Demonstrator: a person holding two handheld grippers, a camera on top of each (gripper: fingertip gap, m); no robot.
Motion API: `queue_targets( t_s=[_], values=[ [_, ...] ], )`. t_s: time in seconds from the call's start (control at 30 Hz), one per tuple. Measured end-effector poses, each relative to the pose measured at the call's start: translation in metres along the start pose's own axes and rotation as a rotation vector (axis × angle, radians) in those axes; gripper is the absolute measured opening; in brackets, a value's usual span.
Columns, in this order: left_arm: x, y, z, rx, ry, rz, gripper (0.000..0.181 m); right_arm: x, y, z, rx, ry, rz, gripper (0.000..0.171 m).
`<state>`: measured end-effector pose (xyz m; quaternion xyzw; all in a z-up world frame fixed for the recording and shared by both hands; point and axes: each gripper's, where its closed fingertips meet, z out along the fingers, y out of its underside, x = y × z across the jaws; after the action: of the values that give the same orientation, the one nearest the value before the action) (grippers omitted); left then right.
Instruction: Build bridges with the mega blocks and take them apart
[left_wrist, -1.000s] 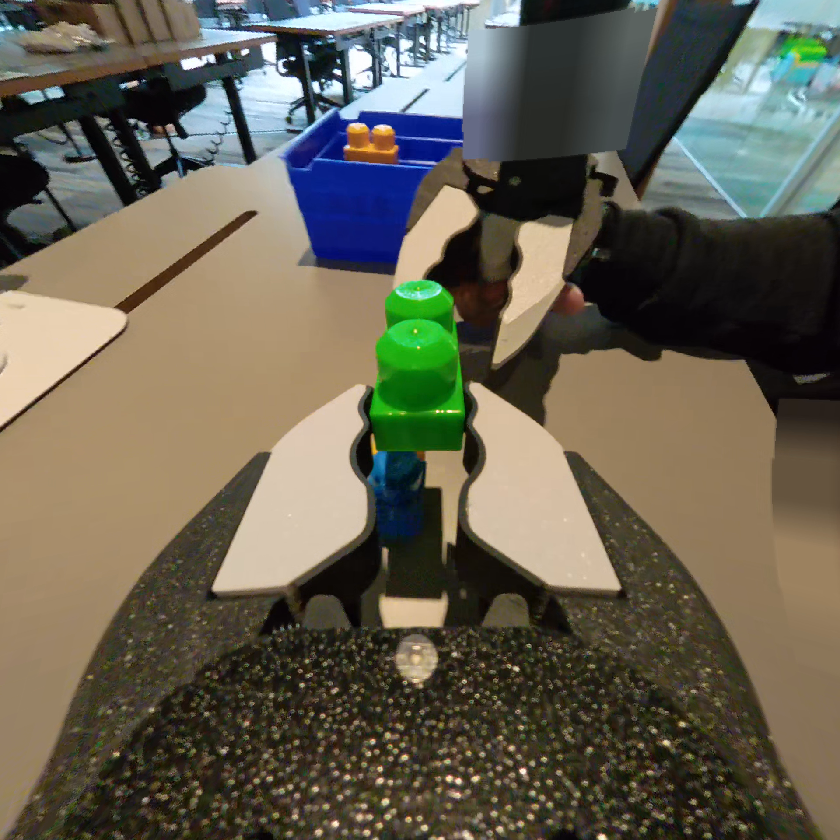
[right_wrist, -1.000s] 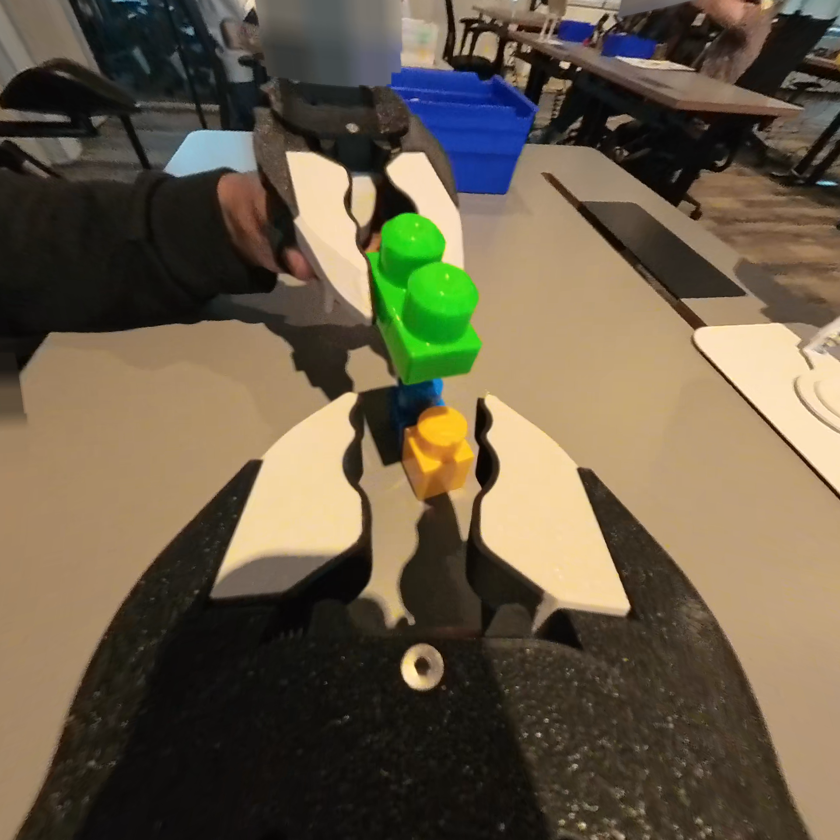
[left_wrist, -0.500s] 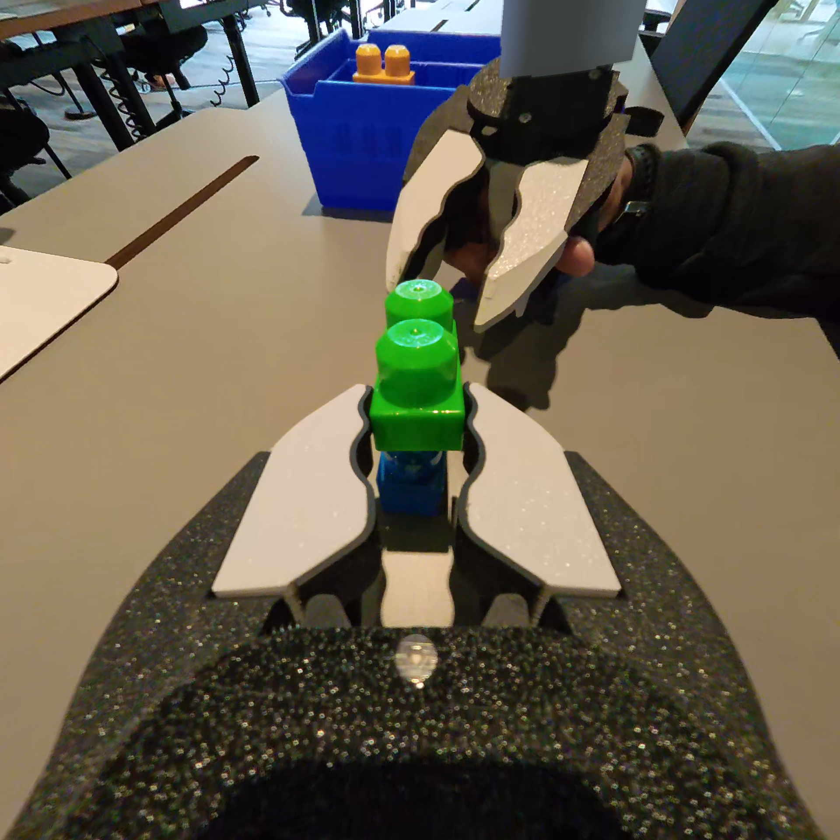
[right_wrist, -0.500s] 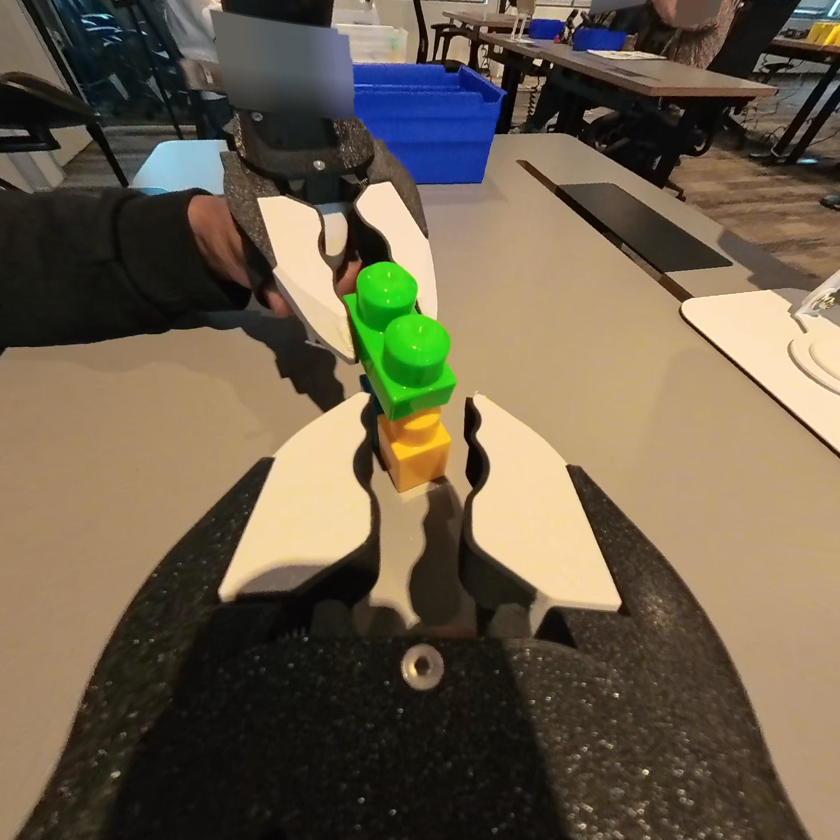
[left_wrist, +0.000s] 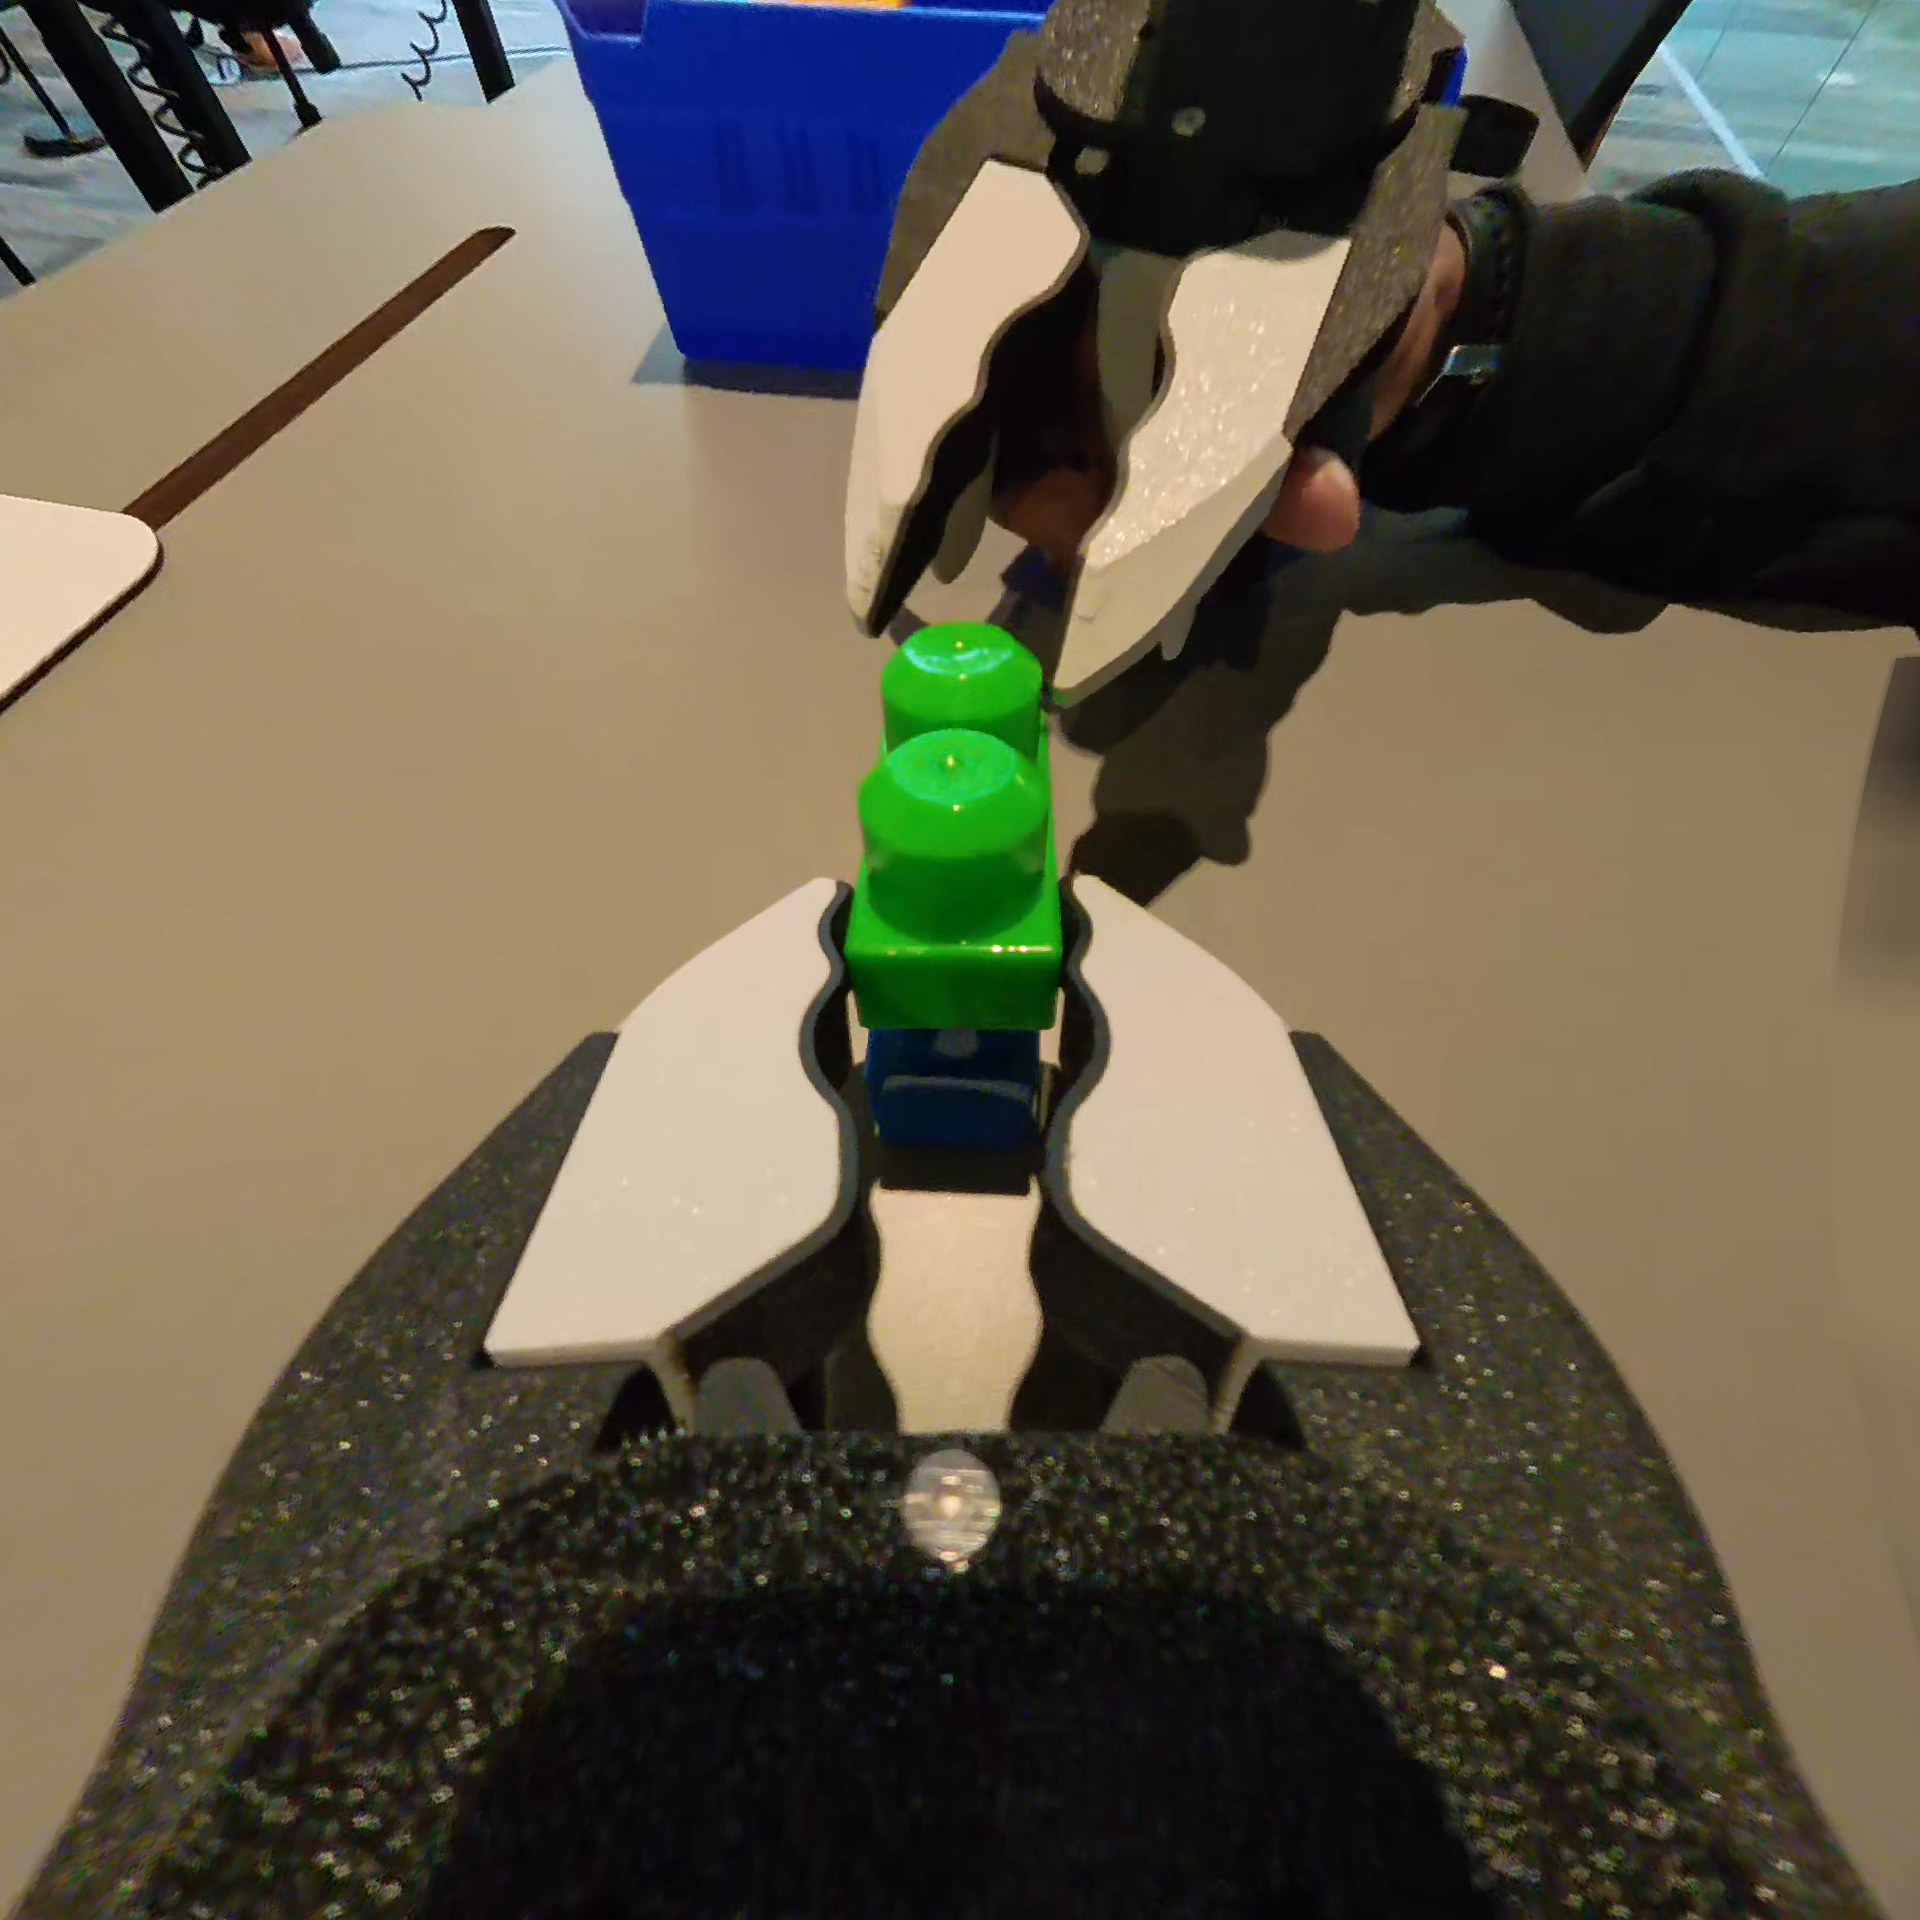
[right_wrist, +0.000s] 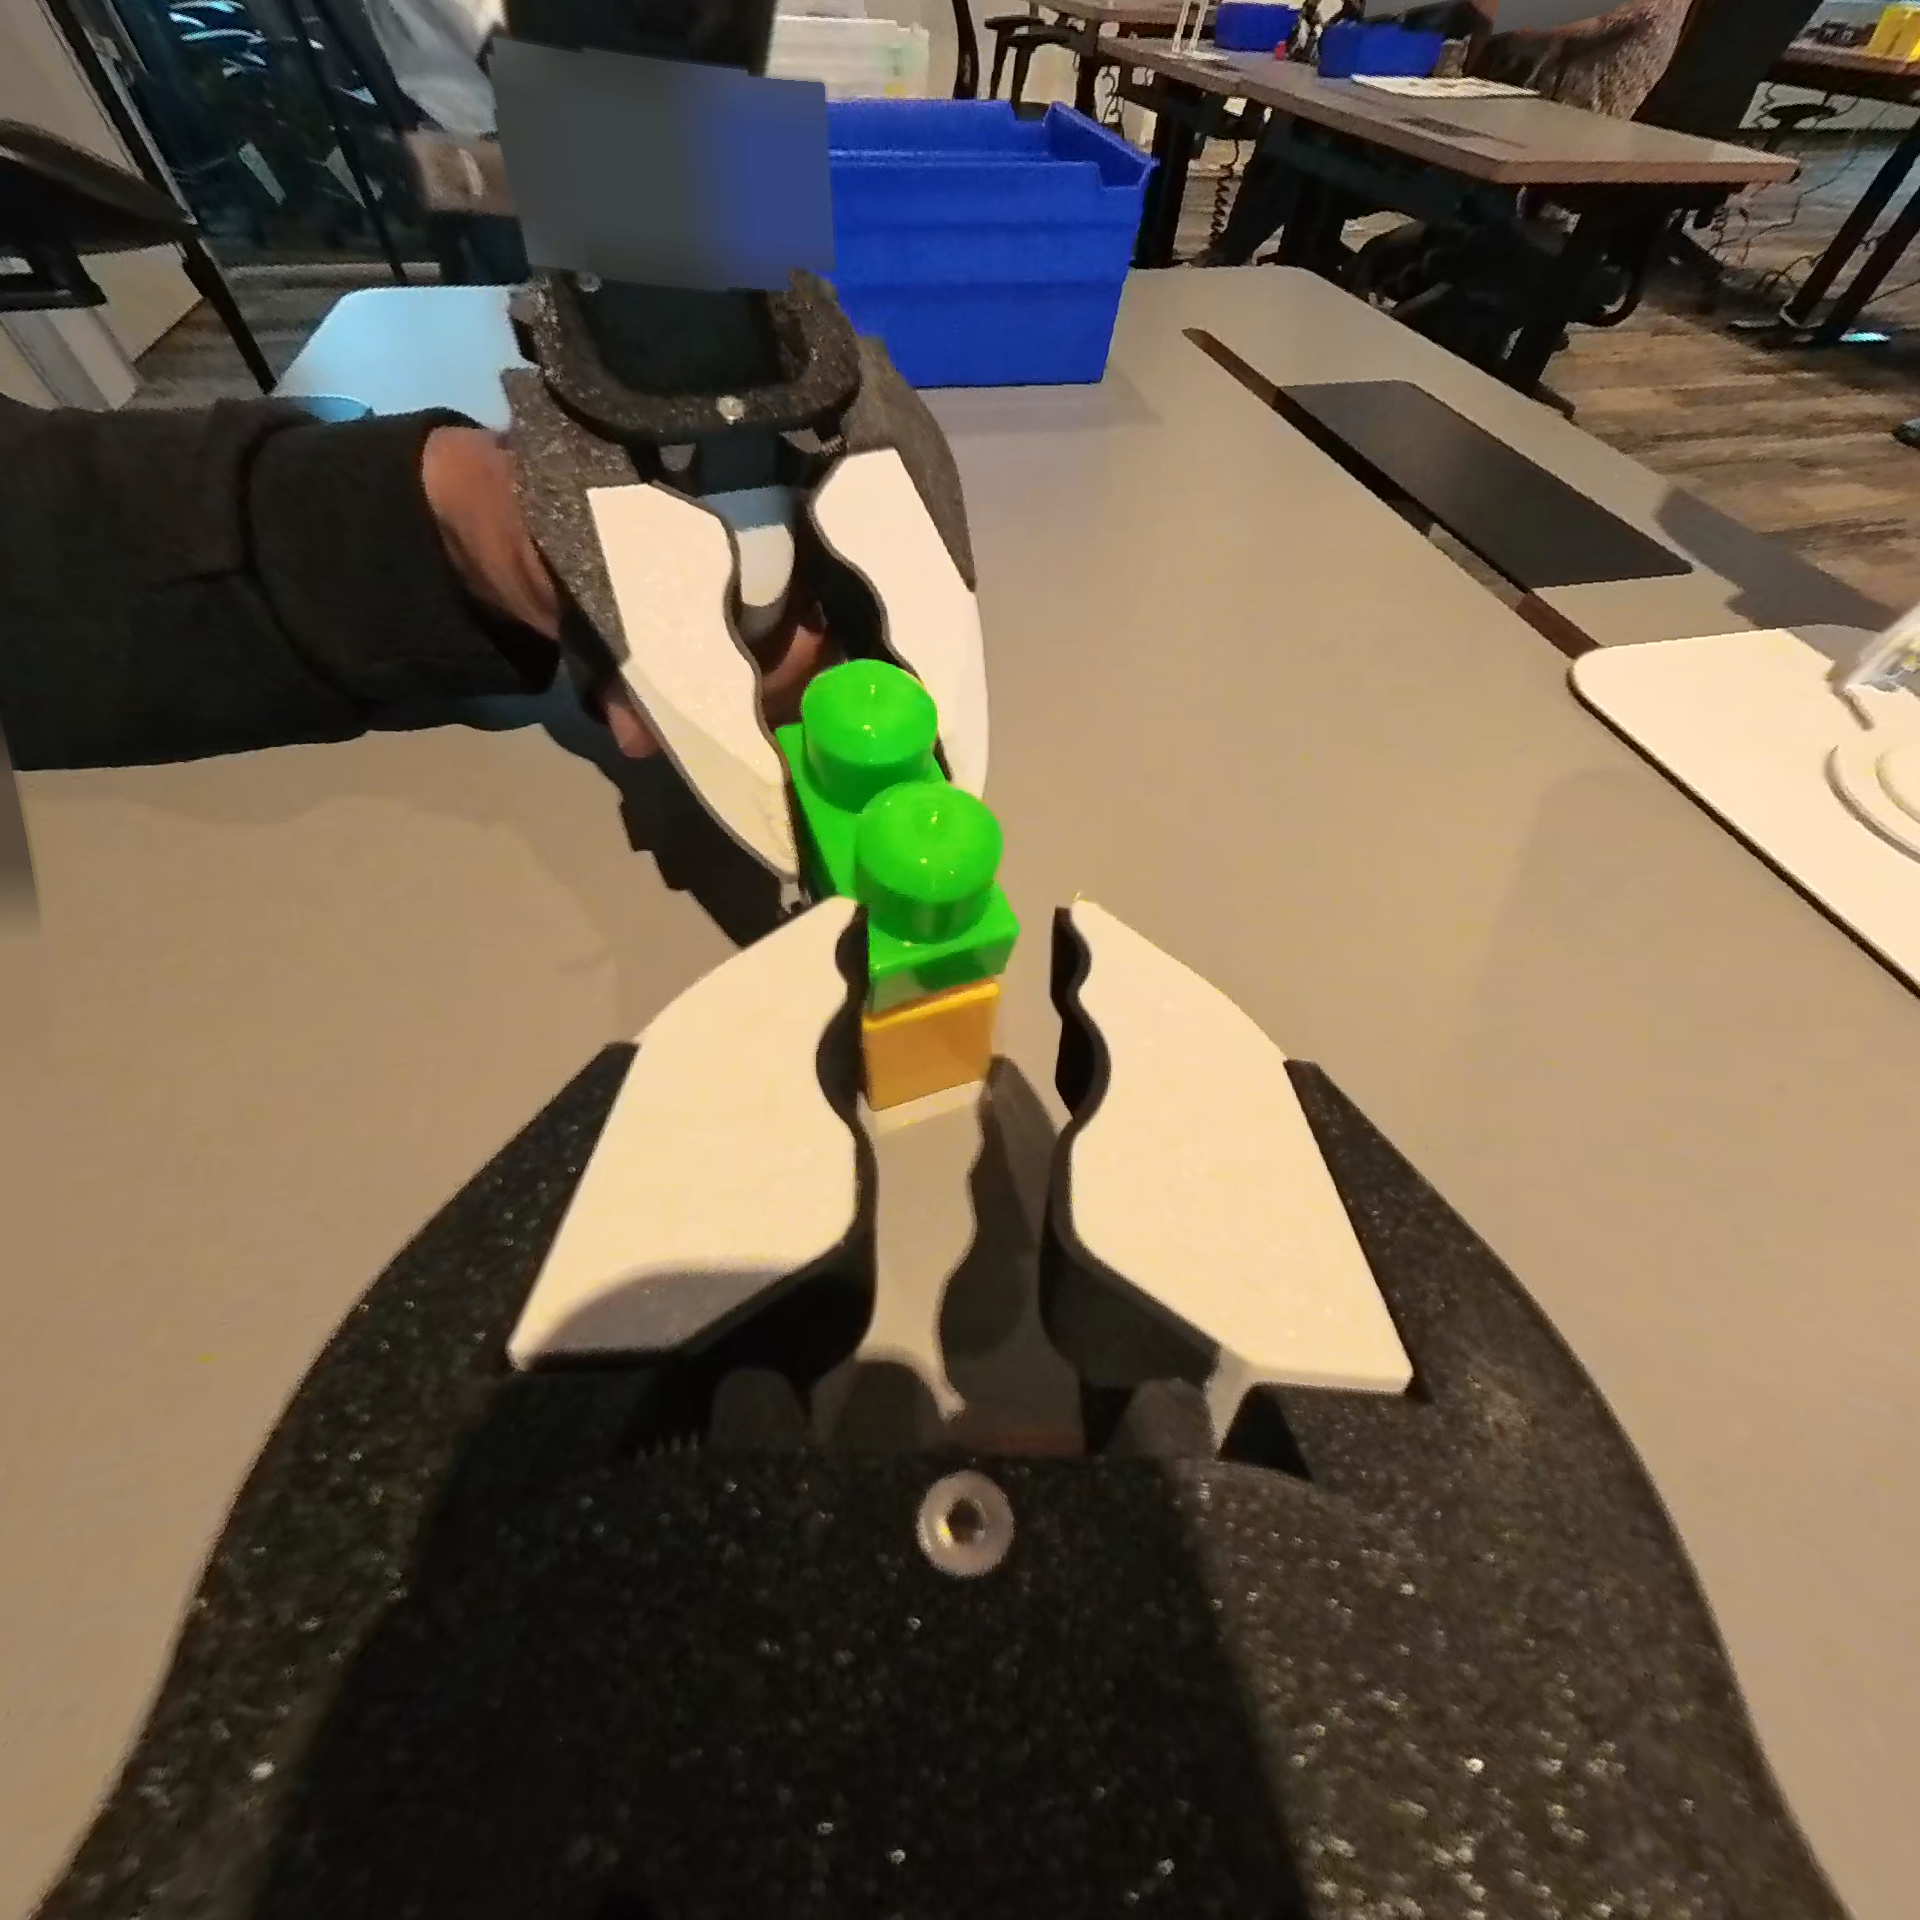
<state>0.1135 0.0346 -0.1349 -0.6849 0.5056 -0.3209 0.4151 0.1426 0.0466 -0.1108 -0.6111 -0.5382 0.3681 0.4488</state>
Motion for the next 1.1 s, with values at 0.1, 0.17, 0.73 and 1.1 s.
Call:
queue_targets(
  t_s=[0.1, 0.17, 0.73, 1.1],
  values=[
    [0.000, 0.006, 0.001, -0.030, 0.007, 0.000, 0.036, -0.004, 0.002, 0.004, -0.016, -0.007, -0.017, 0.033],
    [0.001, 0.008, 0.002, -0.045, 0.011, 0.005, 0.036, -0.005, 0.003, 0.007, -0.022, -0.008, -0.024, 0.033],
    [0.005, 0.000, -0.005, -0.026, 0.038, 0.011, 0.040, -0.007, 0.000, 0.006, -0.006, -0.017, -0.040, 0.036],
    [0.003, -0.005, -0.013, -0.013, 0.024, 0.009, 0.037, -0.013, -0.008, 0.008, 0.038, -0.026, -0.103, 0.035]
  ],
)
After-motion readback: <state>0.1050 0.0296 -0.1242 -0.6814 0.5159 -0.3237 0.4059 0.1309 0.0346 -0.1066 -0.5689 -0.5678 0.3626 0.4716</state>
